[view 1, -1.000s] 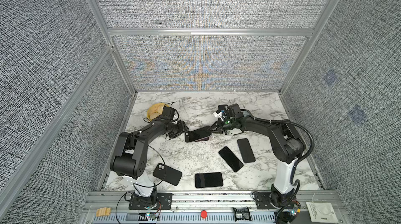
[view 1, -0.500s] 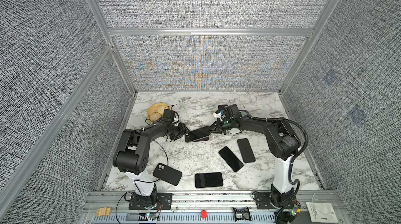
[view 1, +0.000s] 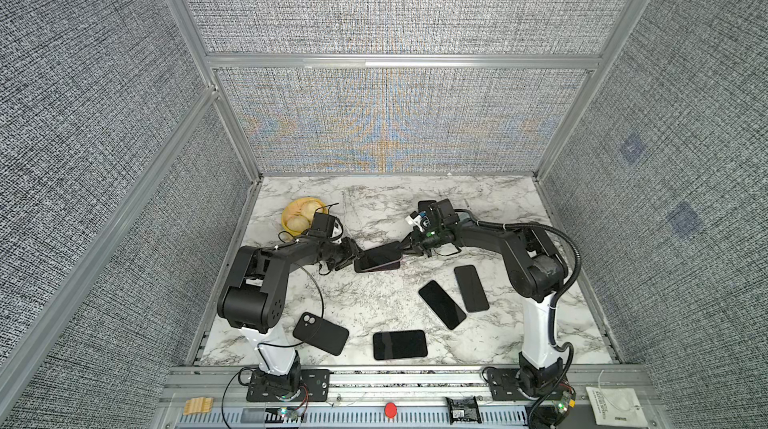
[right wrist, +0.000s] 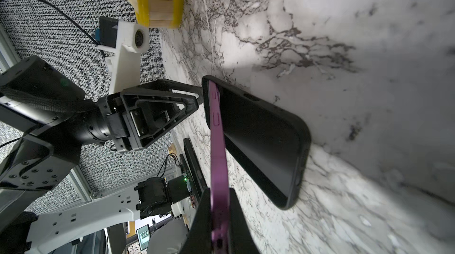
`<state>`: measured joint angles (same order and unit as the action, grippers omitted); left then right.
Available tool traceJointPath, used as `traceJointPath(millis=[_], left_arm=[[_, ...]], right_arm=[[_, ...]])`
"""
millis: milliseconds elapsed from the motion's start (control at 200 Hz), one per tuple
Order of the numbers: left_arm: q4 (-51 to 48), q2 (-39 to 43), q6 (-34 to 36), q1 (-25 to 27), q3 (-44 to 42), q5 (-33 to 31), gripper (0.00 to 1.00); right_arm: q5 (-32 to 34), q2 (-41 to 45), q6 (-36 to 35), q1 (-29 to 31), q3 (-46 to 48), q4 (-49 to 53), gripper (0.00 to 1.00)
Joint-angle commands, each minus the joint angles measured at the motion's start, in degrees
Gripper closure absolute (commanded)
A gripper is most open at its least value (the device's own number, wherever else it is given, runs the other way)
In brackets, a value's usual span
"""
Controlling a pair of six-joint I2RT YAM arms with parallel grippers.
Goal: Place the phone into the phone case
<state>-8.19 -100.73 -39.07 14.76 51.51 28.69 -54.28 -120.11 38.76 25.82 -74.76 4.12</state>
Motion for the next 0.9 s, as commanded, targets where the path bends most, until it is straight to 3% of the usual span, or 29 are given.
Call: traceJointPath(millis=[0,895], left_arm=[[0.54,-0.31,-0.04,-0.10,-0.44,0.70,0.46],[2.42,2.95,-1.78,-0.09,-4.62,2.14,0.48]], right_arm=[[2.17,-0.79,-1.22,0.38,-0.68,3.64,1.00],[4.97,-3.83,-0.23,0.91,-0.03,3.23,1.00]])
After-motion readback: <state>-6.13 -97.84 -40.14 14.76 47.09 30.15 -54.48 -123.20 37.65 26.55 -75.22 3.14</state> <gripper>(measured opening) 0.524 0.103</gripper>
